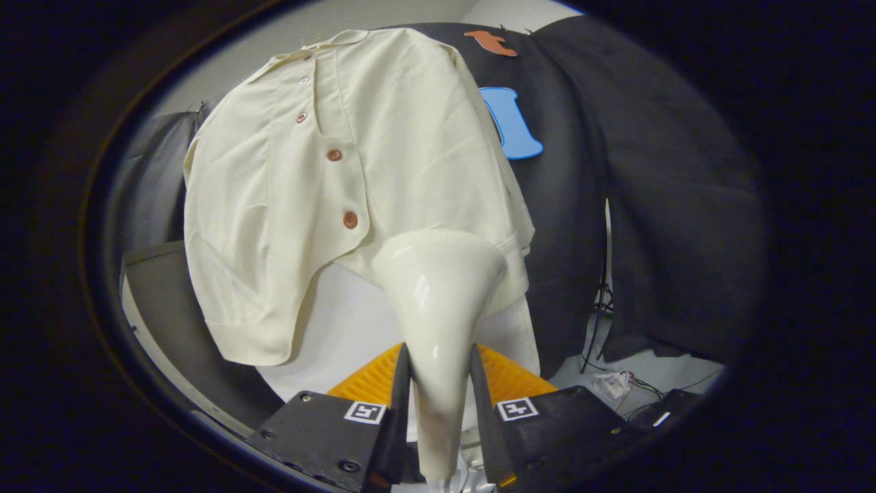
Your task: Iron the clothes twice with a garment steamer, once on the left side and once on the right side.
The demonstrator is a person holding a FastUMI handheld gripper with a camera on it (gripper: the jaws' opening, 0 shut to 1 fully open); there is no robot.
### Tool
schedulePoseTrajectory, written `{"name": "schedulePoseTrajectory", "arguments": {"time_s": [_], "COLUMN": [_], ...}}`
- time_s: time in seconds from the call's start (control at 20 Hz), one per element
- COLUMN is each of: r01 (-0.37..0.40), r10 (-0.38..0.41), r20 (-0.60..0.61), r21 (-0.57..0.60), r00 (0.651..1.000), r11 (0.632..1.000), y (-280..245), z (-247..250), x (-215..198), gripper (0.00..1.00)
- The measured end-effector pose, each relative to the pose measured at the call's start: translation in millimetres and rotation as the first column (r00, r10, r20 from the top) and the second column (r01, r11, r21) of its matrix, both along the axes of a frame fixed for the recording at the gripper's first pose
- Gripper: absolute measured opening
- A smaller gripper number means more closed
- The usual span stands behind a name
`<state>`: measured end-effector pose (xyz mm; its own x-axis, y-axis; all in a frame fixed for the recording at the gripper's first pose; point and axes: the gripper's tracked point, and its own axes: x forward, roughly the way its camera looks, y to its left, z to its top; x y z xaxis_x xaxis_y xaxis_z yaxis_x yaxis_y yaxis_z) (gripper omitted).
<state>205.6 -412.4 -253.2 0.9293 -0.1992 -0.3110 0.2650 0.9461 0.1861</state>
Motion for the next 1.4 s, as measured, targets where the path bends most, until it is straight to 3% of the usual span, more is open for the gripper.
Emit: {"name": "schedulePoseTrajectory", "arguments": {"time_s": [0.1, 0.6, 0.9, 1.25, 1.4], "r01": [0.032, 0.045, 0.090, 0.074, 0.009], "r10": [-0.032, -0.038, -0.056, -0.019, 0.050], "r20": [0.015, 0.036, 0.142, 0.246, 0.258], "r21": [-0.057, -0.207, -0.246, -0.218, -0.222], "r00": [0.999, 0.999, 0.988, 0.969, 0.965], "r11": [0.998, 0.977, 0.965, 0.973, 0.975], "y": [8.5, 106.5, 164.0, 249.8, 297.3], "z": [9.7, 88.1, 160.4, 223.5, 232.5], "x": [-6.3, -60.5, -108.7, -151.4, -166.8], "gripper": [0.45, 0.44, 0.44, 0.44, 0.44]}}
